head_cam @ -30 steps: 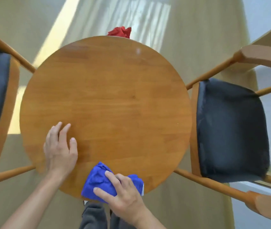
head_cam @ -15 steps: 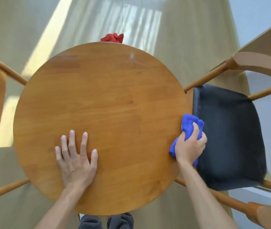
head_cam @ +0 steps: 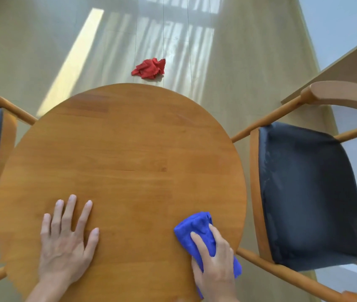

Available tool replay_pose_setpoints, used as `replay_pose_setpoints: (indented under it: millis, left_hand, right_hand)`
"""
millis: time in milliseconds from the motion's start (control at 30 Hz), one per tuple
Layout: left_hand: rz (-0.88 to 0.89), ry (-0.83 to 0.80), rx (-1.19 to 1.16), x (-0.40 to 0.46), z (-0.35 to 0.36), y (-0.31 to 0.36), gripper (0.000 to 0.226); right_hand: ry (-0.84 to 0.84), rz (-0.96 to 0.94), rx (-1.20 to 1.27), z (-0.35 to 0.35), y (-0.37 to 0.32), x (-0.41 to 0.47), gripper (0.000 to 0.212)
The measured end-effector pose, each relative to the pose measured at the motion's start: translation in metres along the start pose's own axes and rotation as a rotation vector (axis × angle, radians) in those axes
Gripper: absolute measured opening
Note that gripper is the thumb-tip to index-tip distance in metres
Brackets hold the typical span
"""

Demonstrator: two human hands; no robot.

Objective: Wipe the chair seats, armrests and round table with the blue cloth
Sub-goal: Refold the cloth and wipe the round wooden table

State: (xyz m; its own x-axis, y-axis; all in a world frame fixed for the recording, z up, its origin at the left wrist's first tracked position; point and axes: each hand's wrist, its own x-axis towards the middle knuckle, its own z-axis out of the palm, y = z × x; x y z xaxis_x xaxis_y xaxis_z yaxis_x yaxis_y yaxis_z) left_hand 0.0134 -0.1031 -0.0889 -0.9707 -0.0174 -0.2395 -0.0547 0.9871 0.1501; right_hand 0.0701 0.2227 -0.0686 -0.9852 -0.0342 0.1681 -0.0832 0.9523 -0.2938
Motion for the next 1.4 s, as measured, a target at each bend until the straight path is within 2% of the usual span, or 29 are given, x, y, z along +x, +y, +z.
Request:
replay_pose_setpoints:
  millis: [67, 100, 233, 300, 400, 533, 633, 700, 733, 767, 800, 900, 933, 967, 1033, 1133, 1200, 1300, 1367, 1400]
  left_hand:
    - [0.007, 0.017, 0.008, 0.001, -0.001, 0.001, 0.07]
    - [0.009, 0.022, 0.013, 0.001, -0.001, 0.001, 0.07]
    - [-0.003, 0.046, -0.008, 0.001, -0.003, 0.006, 0.067]
    - [-0.03, 0.052, -0.012, 0.002, -0.001, 0.013, 0.067]
    - [-0.048, 0.048, -0.02, 0.004, -0.001, 0.019, 0.068]
    - [-0.053, 0.051, -0.027, 0.004, -0.001, 0.021, 0.067]
    - [-0.039, 0.057, -0.024, 0.005, 0.0, 0.019, 0.067]
    - [-0.025, 0.061, -0.019, 0.004, 0.0, 0.019, 0.067]
    - [-0.016, 0.067, -0.014, 0.003, 0.001, 0.019, 0.066]
    - [-0.01, 0.078, -0.01, 0.004, 0.002, 0.019, 0.065]
    - [-0.007, 0.091, -0.006, 0.005, 0.002, 0.019, 0.065]
    - [0.002, 0.121, 0.01, 0.005, 0.005, 0.018, 0.066]
    - [0.006, 0.129, 0.015, 0.005, 0.006, 0.018, 0.066]
    - [0.008, 0.132, 0.018, 0.005, 0.006, 0.017, 0.065]
    - [0.008, 0.131, 0.022, 0.006, 0.006, 0.016, 0.065]
    - [-0.01, 0.122, 0.014, 0.004, 0.005, 0.017, 0.065]
    - [-0.02, 0.12, 0.005, 0.004, 0.003, 0.018, 0.065]
    - [-0.015, 0.124, -0.001, 0.004, 0.001, 0.016, 0.065]
    - [-0.013, 0.132, -0.014, 0.003, 0.002, 0.015, 0.066]
    - [-0.012, 0.138, -0.017, 0.002, 0.002, 0.015, 0.066]
  right_hand:
    - [-0.018, -0.113, -0.002, -0.004, 0.024, 0.046, 0.056]
    - [0.007, -0.055, -0.012, -0.004, 0.034, 0.077, 0.058]
    - [0.168, 0.553, -0.044, 0.019, 0.038, 0.216, 0.049]
    - [0.147, 0.616, -0.089, 0.037, 0.012, 0.254, 0.051]
    - [0.066, 0.323, -0.066, 0.053, -0.052, 0.248, 0.053]
    - [-0.085, -0.008, 0.1, 0.052, -0.102, 0.152, 0.054]
    - [-0.233, -0.287, 0.129, 0.028, -0.07, 0.074, 0.055]
    - [-0.288, -0.472, 0.115, 0.003, -0.025, 0.064, 0.056]
    - [-0.286, -0.501, 0.089, -0.009, -0.002, 0.073, 0.056]
    - [-0.244, -0.454, 0.056, -0.015, 0.02, 0.087, 0.056]
    - [-0.182, -0.327, 0.018, -0.017, 0.036, 0.104, 0.055]
    - [0.038, 0.361, -0.05, 0.0, 0.036, 0.157, 0.05]
    - [0.09, 0.539, -0.069, 0.01, 0.02, 0.169, 0.049]
    - [0.117, 0.609, -0.086, 0.019, 0.0, 0.174, 0.049]
    - [0.098, 0.506, -0.086, 0.031, -0.04, 0.162, 0.052]
    - [-0.018, 0.169, -0.004, 0.039, -0.094, 0.084, 0.056]
    - [-0.113, -0.069, 0.052, 0.033, -0.101, 0.028, 0.055]
    - [-0.245, -0.376, 0.107, 0.007, -0.043, -0.004, 0.048]
    - [-0.235, -0.355, 0.086, -0.014, 0.009, 0.004, 0.048]
    - [-0.189, -0.255, 0.07, -0.023, 0.034, 0.014, 0.048]
